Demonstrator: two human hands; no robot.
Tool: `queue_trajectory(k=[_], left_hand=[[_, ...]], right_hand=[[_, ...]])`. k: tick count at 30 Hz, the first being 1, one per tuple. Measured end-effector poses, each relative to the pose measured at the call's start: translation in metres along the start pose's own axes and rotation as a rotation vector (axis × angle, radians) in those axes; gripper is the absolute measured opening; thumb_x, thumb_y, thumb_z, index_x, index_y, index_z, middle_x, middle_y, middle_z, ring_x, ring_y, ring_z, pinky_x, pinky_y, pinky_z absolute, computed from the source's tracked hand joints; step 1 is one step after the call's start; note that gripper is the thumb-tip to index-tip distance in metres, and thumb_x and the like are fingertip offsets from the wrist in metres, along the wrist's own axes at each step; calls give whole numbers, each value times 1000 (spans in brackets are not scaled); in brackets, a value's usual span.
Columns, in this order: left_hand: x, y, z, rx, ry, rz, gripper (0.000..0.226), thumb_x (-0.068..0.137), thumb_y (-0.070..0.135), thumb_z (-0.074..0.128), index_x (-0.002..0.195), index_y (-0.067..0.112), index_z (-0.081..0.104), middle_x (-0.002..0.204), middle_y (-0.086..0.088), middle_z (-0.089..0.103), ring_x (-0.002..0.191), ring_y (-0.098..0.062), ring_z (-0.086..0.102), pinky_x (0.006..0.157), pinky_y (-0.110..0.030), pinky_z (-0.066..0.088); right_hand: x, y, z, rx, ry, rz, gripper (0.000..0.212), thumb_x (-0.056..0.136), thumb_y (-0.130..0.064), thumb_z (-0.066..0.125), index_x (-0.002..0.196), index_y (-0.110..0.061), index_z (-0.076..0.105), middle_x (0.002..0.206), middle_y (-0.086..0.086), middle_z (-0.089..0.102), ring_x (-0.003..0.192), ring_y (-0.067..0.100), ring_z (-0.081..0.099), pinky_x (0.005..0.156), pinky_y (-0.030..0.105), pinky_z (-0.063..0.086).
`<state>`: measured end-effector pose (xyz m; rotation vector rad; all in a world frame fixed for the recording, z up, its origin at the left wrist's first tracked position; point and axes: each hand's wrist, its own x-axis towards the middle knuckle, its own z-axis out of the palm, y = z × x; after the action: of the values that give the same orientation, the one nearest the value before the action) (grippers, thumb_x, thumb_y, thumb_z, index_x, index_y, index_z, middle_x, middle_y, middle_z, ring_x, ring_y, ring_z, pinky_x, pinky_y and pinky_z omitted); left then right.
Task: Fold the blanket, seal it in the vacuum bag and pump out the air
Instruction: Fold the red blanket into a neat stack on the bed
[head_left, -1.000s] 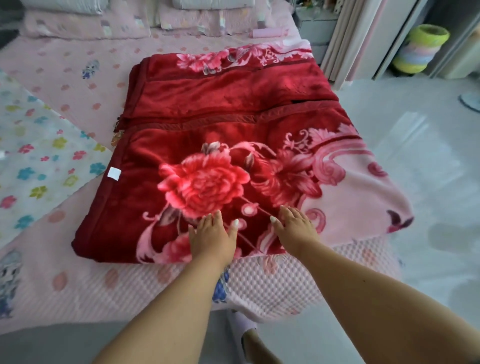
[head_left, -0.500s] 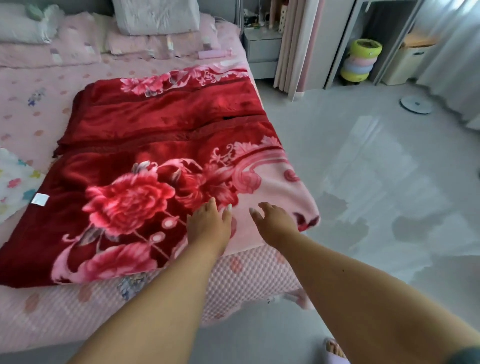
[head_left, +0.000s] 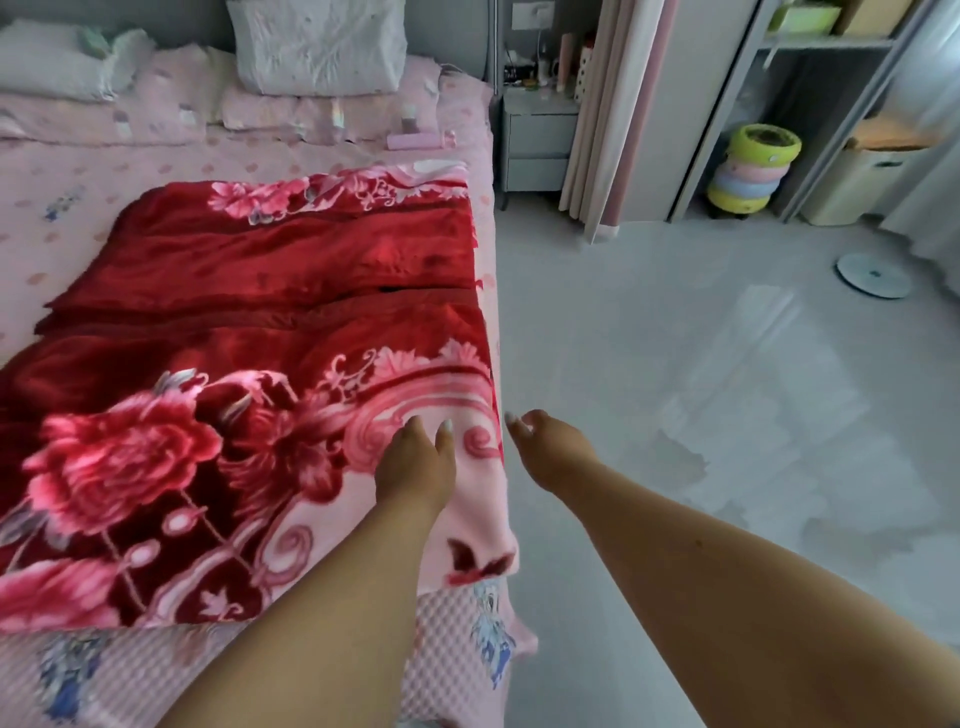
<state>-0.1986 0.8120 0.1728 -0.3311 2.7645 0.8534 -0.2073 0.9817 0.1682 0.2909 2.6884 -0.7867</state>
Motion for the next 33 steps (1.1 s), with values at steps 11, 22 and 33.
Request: queue_trajectory(k=[11,22,33], left_hand=[[177,78,-26,-47,150,-71,61,99,45,34,142,2,35,142,-22,44,130,-36,41,106,-41,33],[336,118,-52,-87,155,-94,59,99,48,34,140,6,40,138,-16,48,129,-30,44,104,-37,35],[559,123,-50,-39,314,-302,52,98,48,36,140,18,44,145,-10,44,137,-26,34,115,-49,23]], right_hand=[[195,-42,-114,-76,22,-104,58,95,-60,24,114,-15,55,107,8,63,95,27,58,77,32,44],[405,-123,-143,-91,-23,-157,55,95,-57,29,121,-14,51,102,7,63,92,27,59,74,31,45],[672,-221,-145,-230,-140,-366,54,94,-54,36,132,-16,46,119,13,61,103,32,60,86,39,50]])
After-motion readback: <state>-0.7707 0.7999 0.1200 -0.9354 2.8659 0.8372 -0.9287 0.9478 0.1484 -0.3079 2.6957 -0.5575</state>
